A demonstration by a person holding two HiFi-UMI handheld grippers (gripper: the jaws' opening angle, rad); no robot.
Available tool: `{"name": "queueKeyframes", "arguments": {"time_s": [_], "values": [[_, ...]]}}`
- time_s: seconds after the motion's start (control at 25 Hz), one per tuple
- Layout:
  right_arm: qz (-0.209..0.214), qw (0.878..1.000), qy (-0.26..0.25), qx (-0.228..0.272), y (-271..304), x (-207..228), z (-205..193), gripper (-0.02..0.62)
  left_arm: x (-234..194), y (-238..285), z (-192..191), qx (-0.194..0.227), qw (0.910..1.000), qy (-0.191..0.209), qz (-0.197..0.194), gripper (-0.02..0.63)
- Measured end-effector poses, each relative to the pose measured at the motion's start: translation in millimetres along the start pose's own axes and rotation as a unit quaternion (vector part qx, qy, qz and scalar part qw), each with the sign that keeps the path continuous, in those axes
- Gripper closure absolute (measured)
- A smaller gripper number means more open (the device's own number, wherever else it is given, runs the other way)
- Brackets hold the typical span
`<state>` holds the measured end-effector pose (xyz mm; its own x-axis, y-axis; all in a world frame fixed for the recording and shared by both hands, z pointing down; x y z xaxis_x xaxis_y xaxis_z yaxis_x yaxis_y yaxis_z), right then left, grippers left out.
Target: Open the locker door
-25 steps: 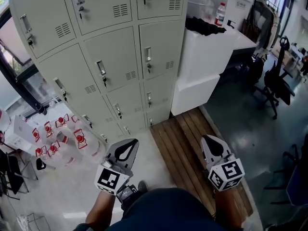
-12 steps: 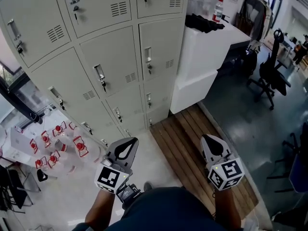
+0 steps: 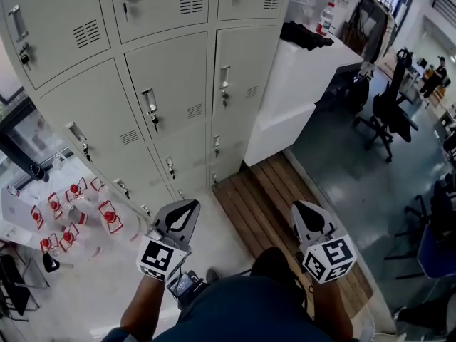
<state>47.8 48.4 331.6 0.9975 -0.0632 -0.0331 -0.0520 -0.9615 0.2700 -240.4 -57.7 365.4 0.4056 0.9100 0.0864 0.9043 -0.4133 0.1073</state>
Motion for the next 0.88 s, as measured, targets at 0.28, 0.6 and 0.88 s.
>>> {"name": "queueKeyframes", "arguments": {"time_s": [0.28,0.6,0.88], "values": [[0.006,1.000,-0.008,-0.022,33,5,5,0.558,-19,3,-5,0.010,0.9995,-0.026,0.017,0.588],[0.066,0.997,-0.021,0.018,104,15,32,0.558,-49,31,5,0.002,0.9984,0.000,0.057,0.588],[0.072,0.997,-0.001,-0.006,134,48,19,0.558,-73,86,13,-0.012,0.9985,0.018,0.050,0.588]]}}
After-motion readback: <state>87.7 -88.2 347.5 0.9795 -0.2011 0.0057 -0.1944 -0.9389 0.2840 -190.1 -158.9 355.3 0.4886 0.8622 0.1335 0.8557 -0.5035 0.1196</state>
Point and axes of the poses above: the fingertips, and each gripper's own axes: y forward along the fingers, x to its right, z out of its top, the point moved 8 cm from there along -y, backward along the fingers, and after that the axes turned 8 degrees about -z, right-handed, at the moved point
